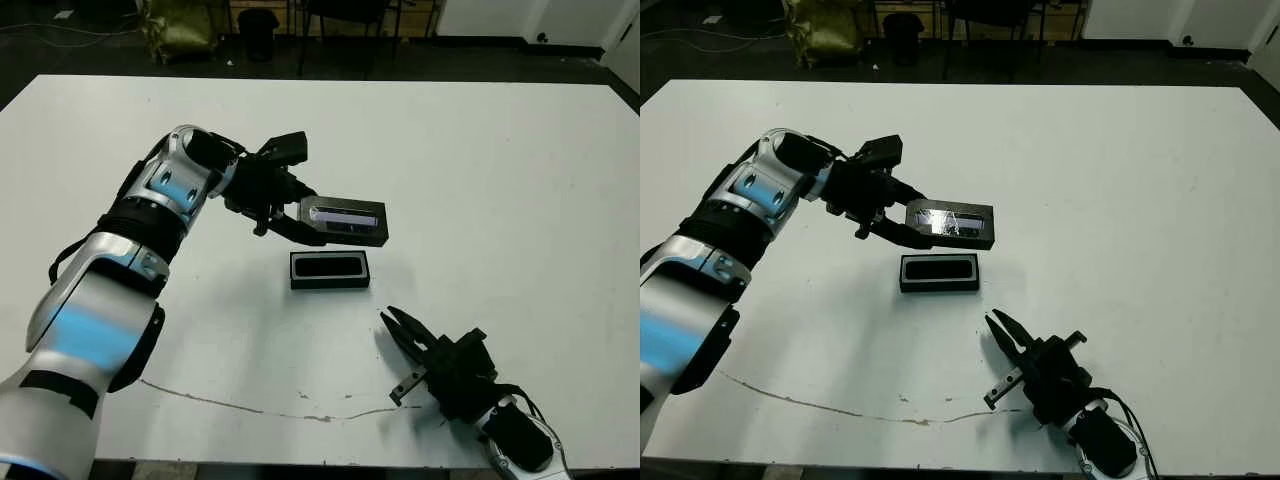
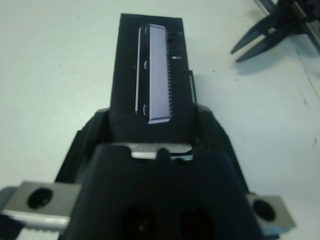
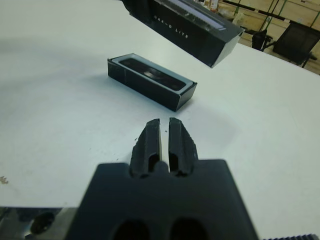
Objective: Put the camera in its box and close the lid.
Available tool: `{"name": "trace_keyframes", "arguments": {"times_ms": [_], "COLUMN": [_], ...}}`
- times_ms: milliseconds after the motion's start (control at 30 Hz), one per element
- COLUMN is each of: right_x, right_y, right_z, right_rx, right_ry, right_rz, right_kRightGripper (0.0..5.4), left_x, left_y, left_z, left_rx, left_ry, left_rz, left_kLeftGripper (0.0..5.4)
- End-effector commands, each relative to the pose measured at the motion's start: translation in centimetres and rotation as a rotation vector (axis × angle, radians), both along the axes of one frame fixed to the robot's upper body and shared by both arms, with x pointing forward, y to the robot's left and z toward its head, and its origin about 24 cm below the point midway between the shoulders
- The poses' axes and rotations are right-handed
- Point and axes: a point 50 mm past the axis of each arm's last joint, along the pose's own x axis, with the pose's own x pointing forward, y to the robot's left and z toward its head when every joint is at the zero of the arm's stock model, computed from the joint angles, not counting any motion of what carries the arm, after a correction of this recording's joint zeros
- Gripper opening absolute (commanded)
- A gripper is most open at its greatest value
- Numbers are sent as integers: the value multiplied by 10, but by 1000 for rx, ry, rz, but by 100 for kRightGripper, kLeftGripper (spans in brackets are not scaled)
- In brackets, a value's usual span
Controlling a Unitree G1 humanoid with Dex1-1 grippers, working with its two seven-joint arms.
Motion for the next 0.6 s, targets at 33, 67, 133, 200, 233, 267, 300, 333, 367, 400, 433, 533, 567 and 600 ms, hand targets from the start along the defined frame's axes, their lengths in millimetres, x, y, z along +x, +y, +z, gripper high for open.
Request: {"name": "trace_keyframes", "arguments": {"times_ms": [33,67,133,200,233,267,300,333,367,400,433,533,567,600], "right_x": [-1,-1,-2,-3,-4,-4,-4,-4,-4,-4,-4,-5,-5,-5], "right_y": [-2,-2,-2,-2,-2,-2,-1,-1,-2,-2,-2,-2,-2,-2], "right_z": [-6,-5,-5,-4,-4,-3,-2,-2,-2,-3,-3,-3,-3,-4], "right_rx": [-8,-9,-6,-3,-1,-9,-9,-5,-4,-6,-12,-4,3,10], "right_ry": [30,35,45,53,62,63,57,52,49,47,43,43,41,36], "right_rz": [-12,-14,-18,-22,-25,-27,-26,-23,-21,-23,-25,-23,-21,-19], "right_kRightGripper": [0,0,0,0,0,0,0,0,0,0,0,0,0,0], "left_x": [0,-1,-2,-3,-3,-3,-4,-5,-5,-6,-6,-7,-7,-7], "left_y": [2,3,3,4,4,5,5,5,5,5,5,6,6,6], "left_z": [-2,-3,-4,-6,-7,-8,-9,-11,-12,-14,-15,-19,-21,-23], "left_rx": [25,32,43,54,64,74,77,78,80,82,84,100,110,118], "left_ry": [23,30,31,46,60,71,73,74,73,71,67,36,32,33], "left_rz": [-8,-10,-20,-22,-19,-17,-22,-28,-31,-33,-34,-46,-44,-39], "left_kLeftGripper": [241,241,241,241,241,241,241,241,241,241,241,241,241,241]}}
